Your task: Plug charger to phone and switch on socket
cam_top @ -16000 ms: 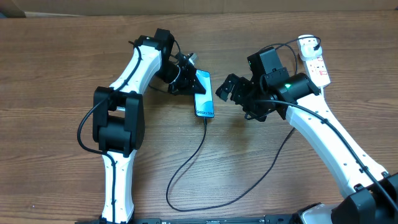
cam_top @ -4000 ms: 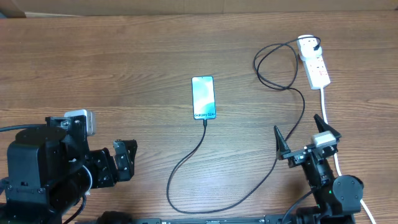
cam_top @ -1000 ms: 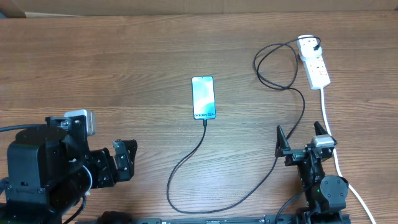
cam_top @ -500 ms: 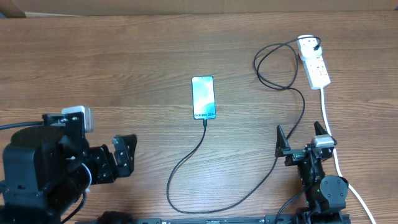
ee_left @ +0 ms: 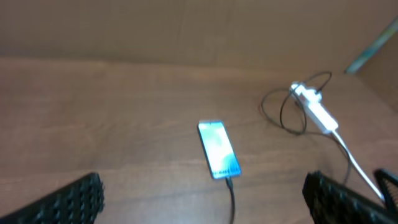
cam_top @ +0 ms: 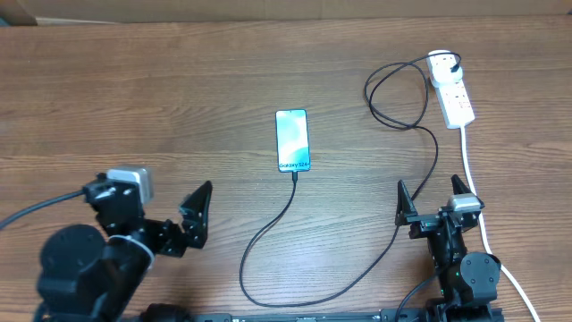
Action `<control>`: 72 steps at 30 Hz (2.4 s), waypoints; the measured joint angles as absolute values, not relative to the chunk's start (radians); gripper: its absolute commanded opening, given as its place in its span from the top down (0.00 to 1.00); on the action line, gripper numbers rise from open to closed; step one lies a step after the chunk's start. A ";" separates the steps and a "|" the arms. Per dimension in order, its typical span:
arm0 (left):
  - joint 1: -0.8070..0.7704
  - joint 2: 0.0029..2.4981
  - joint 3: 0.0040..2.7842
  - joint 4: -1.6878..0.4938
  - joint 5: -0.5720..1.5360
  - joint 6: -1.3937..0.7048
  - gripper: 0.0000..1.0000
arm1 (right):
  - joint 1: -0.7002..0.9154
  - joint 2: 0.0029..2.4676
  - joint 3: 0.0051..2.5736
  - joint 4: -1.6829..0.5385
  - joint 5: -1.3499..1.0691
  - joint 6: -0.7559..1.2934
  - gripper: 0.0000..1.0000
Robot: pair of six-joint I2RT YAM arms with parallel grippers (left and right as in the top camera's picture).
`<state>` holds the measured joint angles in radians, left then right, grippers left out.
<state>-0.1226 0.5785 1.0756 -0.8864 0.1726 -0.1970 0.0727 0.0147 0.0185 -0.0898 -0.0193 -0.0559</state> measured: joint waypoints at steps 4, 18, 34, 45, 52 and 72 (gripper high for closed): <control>-0.123 0.490 0.883 -0.696 0.184 -0.178 0.00 | 0.073 0.015 0.019 -0.090 -0.019 -0.057 0.00; -0.123 0.186 0.308 -0.112 0.191 -0.171 0.00 | 0.073 0.015 0.019 -0.090 -0.019 -0.056 0.00; -0.109 0.017 0.038 0.094 0.189 -0.160 0.00 | 0.073 0.015 0.019 -0.090 -0.019 -0.056 0.00; -0.106 0.017 0.012 0.118 0.118 -0.160 0.00 | 0.073 0.015 0.019 -0.090 -0.019 -0.056 0.00; -0.084 0.015 0.009 -0.054 0.092 -0.160 0.00 | 0.073 0.015 0.019 -0.089 -0.019 -0.056 0.00; -0.025 0.015 0.009 -0.077 0.009 -0.034 0.00 | 0.073 0.015 0.019 -0.090 -0.019 -0.056 0.00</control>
